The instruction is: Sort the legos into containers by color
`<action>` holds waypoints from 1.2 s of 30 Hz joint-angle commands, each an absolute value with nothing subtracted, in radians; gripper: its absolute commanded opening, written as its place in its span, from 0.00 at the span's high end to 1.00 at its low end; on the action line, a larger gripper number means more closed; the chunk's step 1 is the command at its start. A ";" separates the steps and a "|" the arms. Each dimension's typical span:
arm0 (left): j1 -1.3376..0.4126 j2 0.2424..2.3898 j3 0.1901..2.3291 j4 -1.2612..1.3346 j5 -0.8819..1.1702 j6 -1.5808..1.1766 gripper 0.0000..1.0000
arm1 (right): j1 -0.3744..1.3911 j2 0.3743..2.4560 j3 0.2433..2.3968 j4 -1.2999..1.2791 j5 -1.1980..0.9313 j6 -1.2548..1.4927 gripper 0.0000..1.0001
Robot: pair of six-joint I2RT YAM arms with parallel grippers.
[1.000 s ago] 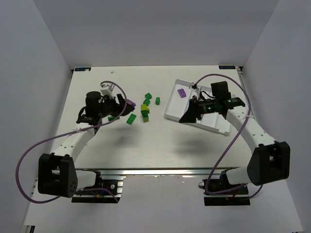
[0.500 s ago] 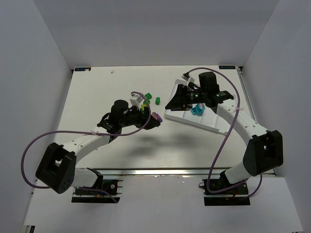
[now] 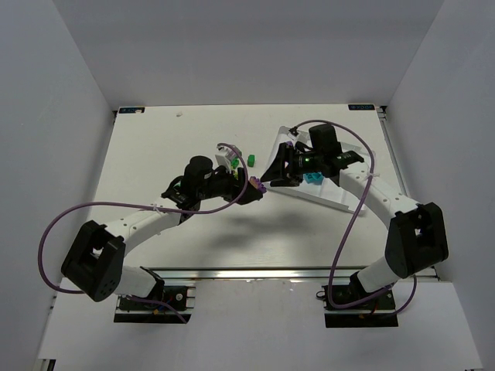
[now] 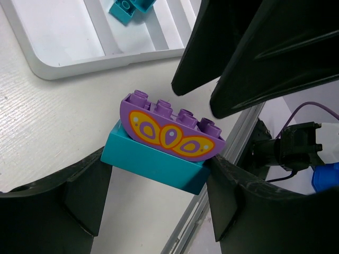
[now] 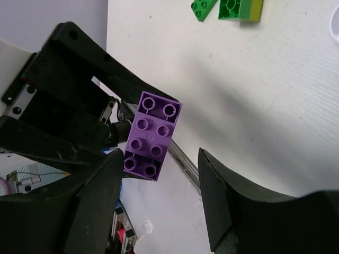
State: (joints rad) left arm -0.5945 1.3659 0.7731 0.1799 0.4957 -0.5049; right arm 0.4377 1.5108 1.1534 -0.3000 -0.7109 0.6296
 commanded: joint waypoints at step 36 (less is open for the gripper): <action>-0.627 1.279 0.833 0.110 0.445 -0.468 0.23 | 0.437 1.509 1.132 -0.170 -0.837 0.583 1.00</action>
State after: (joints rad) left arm -0.6319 1.3525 0.8093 0.1272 0.4282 -0.4595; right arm 0.4736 1.5127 1.1156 -0.2337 -0.7635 0.6334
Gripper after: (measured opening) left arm 0.772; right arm 0.466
